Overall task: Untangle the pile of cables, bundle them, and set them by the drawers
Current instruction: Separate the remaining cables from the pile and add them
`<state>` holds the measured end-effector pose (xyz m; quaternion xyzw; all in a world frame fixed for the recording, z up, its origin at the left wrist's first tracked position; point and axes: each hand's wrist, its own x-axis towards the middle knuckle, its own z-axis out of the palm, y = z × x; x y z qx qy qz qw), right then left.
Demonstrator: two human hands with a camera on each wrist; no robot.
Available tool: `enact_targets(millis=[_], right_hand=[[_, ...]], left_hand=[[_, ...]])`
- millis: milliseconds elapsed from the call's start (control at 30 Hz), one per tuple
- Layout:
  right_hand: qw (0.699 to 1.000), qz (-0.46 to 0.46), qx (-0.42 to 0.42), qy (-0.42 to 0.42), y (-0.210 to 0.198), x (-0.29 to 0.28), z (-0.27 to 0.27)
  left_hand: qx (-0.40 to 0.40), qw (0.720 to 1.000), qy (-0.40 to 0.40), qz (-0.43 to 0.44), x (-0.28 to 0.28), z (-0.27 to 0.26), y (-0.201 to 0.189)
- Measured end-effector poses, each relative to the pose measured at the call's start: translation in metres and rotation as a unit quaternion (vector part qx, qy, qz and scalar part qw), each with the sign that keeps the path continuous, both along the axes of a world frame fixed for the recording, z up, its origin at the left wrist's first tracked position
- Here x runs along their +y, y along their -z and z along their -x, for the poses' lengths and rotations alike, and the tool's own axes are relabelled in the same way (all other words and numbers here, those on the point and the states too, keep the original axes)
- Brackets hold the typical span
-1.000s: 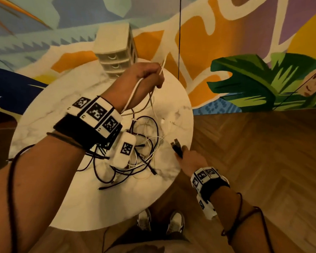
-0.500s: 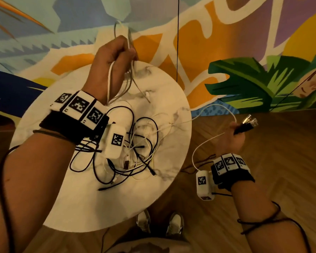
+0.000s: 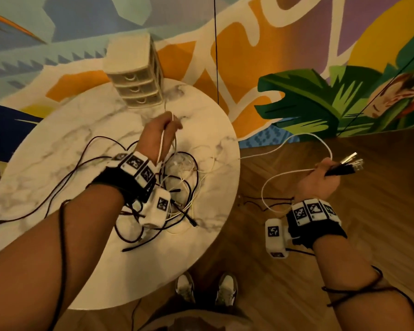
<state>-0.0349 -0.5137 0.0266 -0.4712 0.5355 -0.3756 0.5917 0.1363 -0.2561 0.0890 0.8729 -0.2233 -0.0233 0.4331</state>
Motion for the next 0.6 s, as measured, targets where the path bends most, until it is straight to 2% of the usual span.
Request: enact_targets(millis=[33,67,133,200,267,367,433,500,600], right_hand=[[1.000,0.001,-0.002,0.002,-0.002,-0.002,0.000],[1.000,0.001,-0.004,-0.001,-0.004,-0.002,0.002],[1.000,0.000,-0.001,-0.025,-0.003,0.003,0.005],[0.998,-0.002,0.019,-0.055,0.006,0.010,0.010],[0.996,-0.015,0.043,-0.079,0.018,0.012,0.017],[0.992,-0.032,0.071,-0.101,0.027,0.011,0.029],[0.991,-0.031,0.074,-0.111,0.030,0.011,0.033],[0.989,-0.027,0.076,-0.120,0.031,0.009,0.035],[0.989,-0.027,0.077,-0.125,0.031,0.007,0.035]], left_hand=[[-0.025,0.999,-0.014,0.015,-0.005,-0.003,-0.003],[-0.041,0.999,-0.026,-0.007,-0.008,-0.005,0.001],[-0.009,0.986,-0.037,-0.164,-0.003,0.001,0.028],[0.091,0.933,-0.024,-0.348,0.005,0.017,0.059],[0.123,0.895,-0.026,-0.429,0.008,0.030,0.080],[0.122,0.893,-0.034,-0.431,0.005,0.034,0.096],[0.147,0.891,-0.010,-0.430,0.001,0.035,0.104],[0.156,0.878,0.014,-0.453,-0.003,0.035,0.110],[0.126,0.854,0.051,-0.503,-0.012,0.034,0.113]])
